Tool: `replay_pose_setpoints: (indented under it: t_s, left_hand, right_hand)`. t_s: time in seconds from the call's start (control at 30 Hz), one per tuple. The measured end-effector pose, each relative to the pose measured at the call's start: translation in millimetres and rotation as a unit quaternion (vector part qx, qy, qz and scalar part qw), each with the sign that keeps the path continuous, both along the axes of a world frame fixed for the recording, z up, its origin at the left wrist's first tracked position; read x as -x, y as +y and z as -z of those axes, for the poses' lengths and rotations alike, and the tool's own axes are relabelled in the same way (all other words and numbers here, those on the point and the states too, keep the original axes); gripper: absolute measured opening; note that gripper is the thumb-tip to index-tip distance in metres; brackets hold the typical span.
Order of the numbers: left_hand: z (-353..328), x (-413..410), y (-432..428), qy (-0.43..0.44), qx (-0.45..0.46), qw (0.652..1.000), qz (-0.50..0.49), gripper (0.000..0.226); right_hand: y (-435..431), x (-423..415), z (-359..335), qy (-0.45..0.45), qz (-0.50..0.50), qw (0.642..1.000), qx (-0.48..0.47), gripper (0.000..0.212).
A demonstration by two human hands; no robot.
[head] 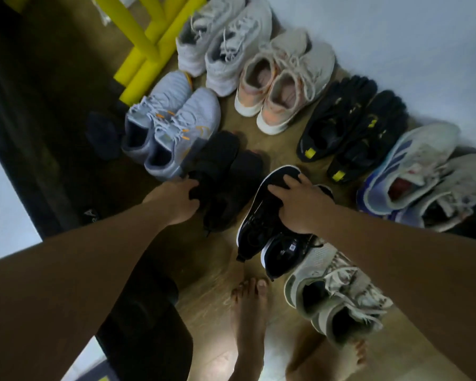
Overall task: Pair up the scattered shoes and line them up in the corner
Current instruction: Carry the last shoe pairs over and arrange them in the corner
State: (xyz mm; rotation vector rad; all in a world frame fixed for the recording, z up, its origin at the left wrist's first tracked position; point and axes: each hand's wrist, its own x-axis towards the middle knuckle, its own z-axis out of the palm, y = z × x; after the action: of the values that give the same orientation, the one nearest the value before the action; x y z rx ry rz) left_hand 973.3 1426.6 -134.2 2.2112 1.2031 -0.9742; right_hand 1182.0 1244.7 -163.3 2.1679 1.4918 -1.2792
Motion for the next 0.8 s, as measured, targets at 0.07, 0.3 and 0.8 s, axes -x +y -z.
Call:
replay_pose_setpoints:
  t_s: [0.07,0.3,0.8]
  left_hand:
    - [-27,-10,9,-0.033,0.003,0.999,-0.002,0.055]
    - [-39,-27,84,-0.080,-0.081,0.989,-0.098,0.054]
    - [79,2,128,-0.142,-0.055,0.976,-0.156,0.062]
  right_hand:
    - [1,-26,-28,-0.015,0.008,1.000,-0.017,0.064]
    - [67,-132,-86,-0.056,0.083,0.992,-0.073,0.063]
    - [202,-95,61,-0.082,0.104,0.987,-0.091,0.078]
